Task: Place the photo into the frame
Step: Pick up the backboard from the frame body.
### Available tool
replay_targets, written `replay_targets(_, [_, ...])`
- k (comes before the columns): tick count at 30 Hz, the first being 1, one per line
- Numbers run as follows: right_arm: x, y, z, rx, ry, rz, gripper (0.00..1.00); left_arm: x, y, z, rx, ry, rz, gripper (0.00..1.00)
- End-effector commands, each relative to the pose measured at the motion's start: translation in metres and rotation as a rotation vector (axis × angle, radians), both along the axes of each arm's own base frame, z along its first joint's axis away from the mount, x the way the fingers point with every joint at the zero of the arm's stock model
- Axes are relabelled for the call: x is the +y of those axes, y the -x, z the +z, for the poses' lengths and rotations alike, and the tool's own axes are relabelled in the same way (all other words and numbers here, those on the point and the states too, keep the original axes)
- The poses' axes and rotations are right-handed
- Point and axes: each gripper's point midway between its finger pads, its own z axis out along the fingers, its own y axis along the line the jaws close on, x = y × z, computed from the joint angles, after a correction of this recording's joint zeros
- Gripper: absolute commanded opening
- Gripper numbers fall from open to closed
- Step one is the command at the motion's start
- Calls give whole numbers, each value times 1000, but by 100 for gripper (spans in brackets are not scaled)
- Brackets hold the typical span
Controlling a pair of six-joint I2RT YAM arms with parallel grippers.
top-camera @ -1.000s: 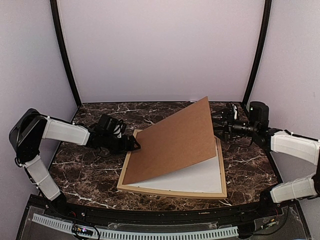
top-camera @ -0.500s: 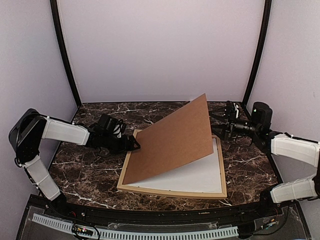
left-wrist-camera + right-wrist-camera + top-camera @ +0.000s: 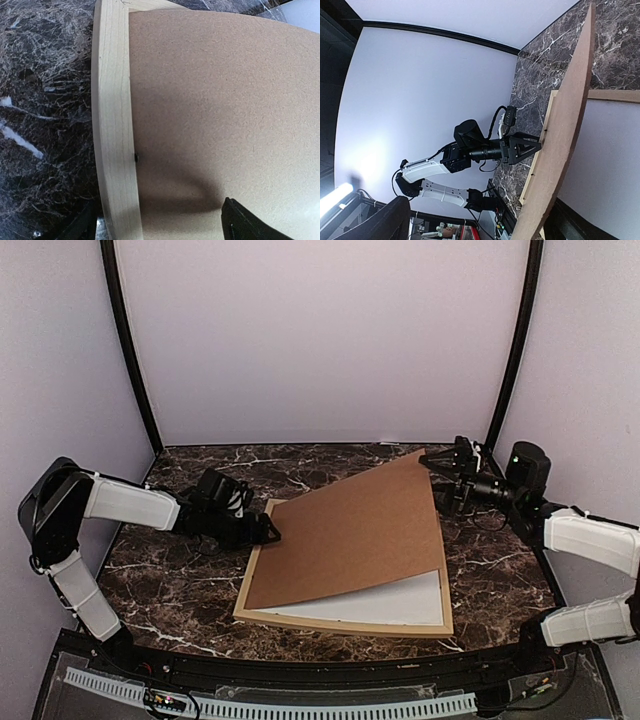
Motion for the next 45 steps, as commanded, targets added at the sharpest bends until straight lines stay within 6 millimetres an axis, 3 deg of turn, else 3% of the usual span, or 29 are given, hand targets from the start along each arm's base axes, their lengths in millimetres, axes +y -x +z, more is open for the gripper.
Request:
replay_targets(1, [2,3,18,-77,-18,23,91,-2,1,5,-4,-4,-18,89])
replay_targets(10, [1,-11,-13,-18,174,-3,69,-4,-1,8,-11,1,-19,89])
replay_targets(24, [2,-22,-62,46,319,11,35,-3,0,13,-25,7,-26,89])
replay_targets(30, [0,-27,-76,61,350,16,8,3,-1,20,-44,16,-31,89])
replay_targets(33, [-4,-30,-76,54,361,7,0,9,-1,25,-60,19,-31,90])
replay_targets(38, [-10,-33,-66,47,363,-3,0,18,-10,40,-106,33,-27,90])
replay_targets(45, [-16,-33,-36,10,283,-3,0,23,-14,56,-149,58,-36,91])
